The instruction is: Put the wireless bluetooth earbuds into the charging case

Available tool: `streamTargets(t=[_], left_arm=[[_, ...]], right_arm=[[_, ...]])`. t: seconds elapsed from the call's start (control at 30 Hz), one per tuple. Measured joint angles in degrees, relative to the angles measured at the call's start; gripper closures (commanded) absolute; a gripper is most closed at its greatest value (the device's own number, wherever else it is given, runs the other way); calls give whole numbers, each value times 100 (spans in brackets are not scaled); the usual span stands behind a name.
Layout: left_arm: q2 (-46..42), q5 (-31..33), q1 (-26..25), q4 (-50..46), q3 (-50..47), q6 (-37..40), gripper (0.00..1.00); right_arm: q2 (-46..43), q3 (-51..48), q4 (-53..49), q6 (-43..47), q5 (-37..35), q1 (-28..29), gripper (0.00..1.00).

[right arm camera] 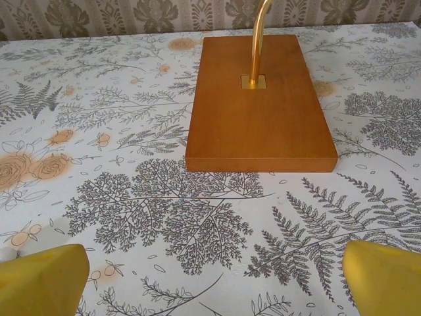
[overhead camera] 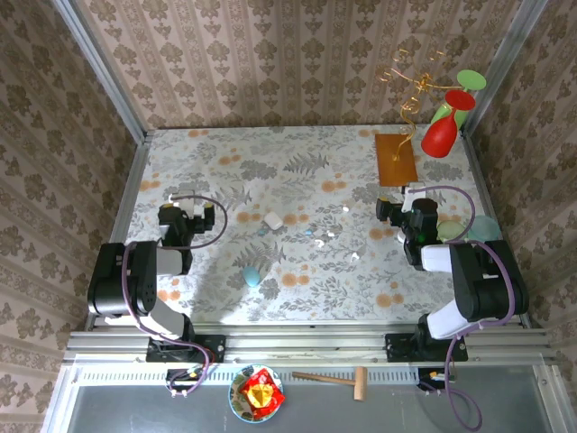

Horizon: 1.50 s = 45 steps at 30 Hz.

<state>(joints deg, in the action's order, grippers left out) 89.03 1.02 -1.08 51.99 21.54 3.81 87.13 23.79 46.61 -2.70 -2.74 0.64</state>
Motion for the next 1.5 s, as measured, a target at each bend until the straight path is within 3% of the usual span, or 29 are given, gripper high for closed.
streamTargets(t=[0.77, 0.93, 1.2, 1.5], left_arm=[[-9, 92, -15, -4, 4, 0, 0], [-640, 411, -177, -487, 4, 22, 0], [-1996, 756, -1217, -1692, 348, 494, 0], [-2184, 227, -2892, -2896, 1191, 1121, 0]], right_arm=[[-7, 0, -13, 11, 0, 0, 0], [-597, 61, -826, 168, 50, 48, 0], [-2004, 782, -2837, 754, 310, 118, 0], [-2275, 2100, -6085, 931, 208, 164, 0]])
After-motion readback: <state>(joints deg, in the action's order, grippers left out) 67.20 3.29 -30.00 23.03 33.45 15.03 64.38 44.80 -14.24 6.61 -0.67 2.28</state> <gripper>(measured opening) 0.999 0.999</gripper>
